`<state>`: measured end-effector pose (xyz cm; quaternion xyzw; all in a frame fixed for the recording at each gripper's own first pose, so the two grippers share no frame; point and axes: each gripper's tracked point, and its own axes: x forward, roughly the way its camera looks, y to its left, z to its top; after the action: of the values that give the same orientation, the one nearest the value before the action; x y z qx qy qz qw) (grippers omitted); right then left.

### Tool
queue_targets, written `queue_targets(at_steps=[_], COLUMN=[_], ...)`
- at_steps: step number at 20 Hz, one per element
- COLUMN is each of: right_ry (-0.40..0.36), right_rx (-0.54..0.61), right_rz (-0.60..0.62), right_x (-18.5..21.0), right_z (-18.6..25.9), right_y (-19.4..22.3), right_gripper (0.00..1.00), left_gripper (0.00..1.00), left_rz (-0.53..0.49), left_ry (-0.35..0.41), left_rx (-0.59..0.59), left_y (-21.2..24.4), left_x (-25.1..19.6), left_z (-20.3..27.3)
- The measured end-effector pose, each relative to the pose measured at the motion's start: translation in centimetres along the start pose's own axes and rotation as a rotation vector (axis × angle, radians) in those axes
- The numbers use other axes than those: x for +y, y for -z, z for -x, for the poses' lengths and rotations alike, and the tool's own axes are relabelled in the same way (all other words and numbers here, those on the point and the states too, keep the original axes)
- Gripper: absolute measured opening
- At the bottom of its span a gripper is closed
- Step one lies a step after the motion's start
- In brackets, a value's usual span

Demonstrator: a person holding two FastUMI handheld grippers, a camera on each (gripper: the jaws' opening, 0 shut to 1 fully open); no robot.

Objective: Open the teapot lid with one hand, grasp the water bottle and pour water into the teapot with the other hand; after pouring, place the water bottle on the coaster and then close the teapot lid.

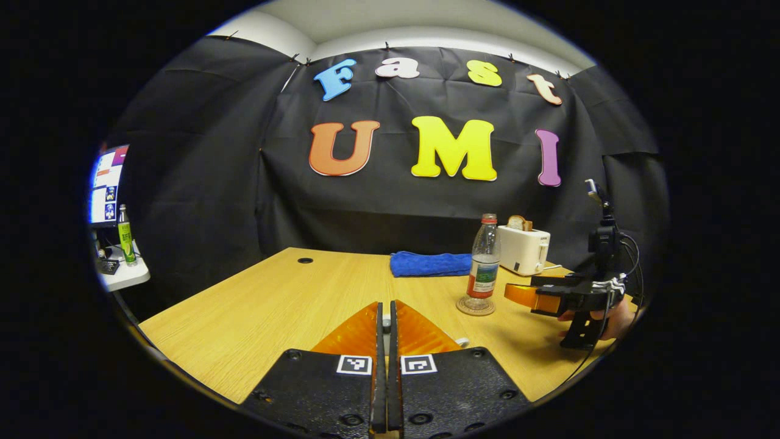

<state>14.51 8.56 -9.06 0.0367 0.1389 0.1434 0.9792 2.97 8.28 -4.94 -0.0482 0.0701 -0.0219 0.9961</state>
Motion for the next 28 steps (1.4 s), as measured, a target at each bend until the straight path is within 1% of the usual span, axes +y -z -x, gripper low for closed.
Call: queue_targets(at_steps=[5, 6, 10, 13, 24, 26, 28], right_ry=[0.085, 0.102, 0.154, 0.168, 0.17, 0.171, 0.168], right_rx=[-0.098, -0.114, -0.15, -0.156, -0.138, -0.141, -0.143], right_rz=[0.021, 0.025, 0.048, 0.051, 0.014, 0.012, 0.011], right_x=[-2.9, -3.5, -5.1, -5.8, -7.0, -7.2, -7.2], right_z=[6.3, 7.3, 9.9, 10.4, 10.7, 10.9, 11.1], right_y=[-1.7, -1.8, -1.7, -1.6, -0.6, -0.6, -0.7], right_gripper=[0.98, 0.96, 0.98, 0.97, 0.98, 0.98, 0.98], left_gripper=[0.04, 0.03, 0.03, 0.04, 0.03, 0.04, 0.06], left_rz=[0.006, 0.001, 0.005, 0.009, -0.003, -0.007, -0.006], left_ry=[0.057, 0.061, 0.059, 0.054, 0.021, 0.001, 0.002], left_rx=[0.021, 0.029, 0.06, 0.082, 0.118, 0.134, 0.136], left_y=[1.0, 1.3, 3.0, 3.9, 5.2, 5.8, 5.9], left_x=[-3.0, -3.4, -4.1, -4.2, -3.7, -3.5, -3.9], left_z=[-2.4, -2.8, -3.8, -4.1, -4.4, -4.6, -4.5])
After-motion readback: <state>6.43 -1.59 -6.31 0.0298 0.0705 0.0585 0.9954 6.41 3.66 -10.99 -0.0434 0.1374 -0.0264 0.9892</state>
